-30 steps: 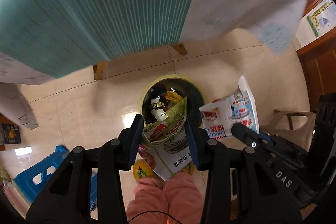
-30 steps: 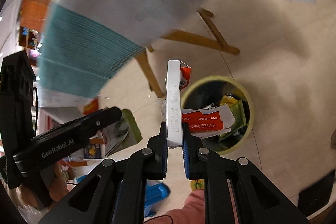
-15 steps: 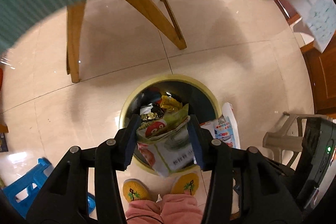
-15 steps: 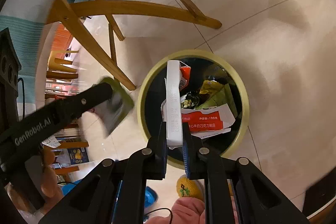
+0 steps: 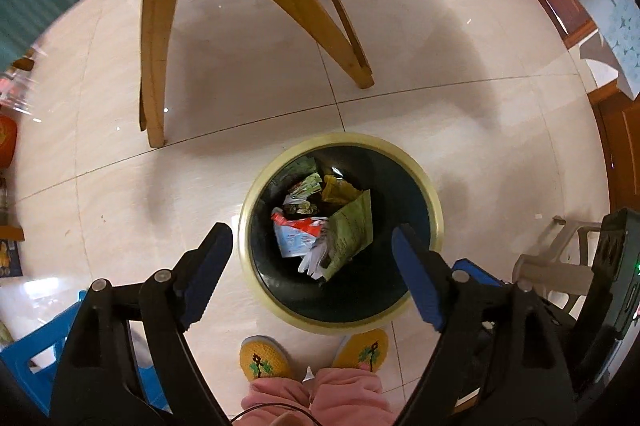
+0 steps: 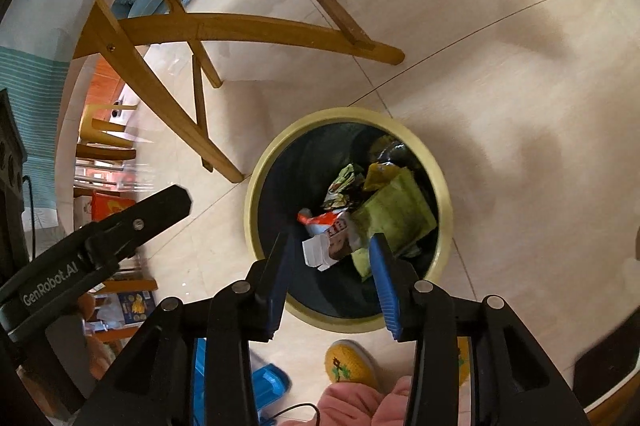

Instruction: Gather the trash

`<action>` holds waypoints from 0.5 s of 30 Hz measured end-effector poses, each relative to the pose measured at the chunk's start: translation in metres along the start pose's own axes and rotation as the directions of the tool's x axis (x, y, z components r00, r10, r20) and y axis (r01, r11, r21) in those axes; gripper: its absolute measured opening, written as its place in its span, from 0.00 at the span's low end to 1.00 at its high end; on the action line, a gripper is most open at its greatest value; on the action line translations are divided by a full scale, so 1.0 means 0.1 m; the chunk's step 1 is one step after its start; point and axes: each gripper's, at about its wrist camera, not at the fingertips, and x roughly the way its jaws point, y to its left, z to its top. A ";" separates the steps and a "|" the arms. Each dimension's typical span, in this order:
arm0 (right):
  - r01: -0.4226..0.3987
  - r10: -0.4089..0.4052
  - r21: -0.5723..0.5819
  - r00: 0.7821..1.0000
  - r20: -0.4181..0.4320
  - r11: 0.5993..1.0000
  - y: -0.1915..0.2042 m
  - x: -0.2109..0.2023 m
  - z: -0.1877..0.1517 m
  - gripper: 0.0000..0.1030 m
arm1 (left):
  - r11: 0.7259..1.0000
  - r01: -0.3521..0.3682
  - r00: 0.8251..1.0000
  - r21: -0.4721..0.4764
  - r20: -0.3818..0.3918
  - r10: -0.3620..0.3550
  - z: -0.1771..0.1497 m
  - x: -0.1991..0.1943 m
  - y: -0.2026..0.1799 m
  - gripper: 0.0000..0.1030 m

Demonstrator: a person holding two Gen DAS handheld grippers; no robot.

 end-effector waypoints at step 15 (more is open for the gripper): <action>0.053 -0.052 -0.014 0.997 0.056 0.999 0.46 -1.41 -0.03 0.41 | 1.000 -0.010 1.000 -0.020 0.016 0.010 -0.27 -1.25 0.08 0.77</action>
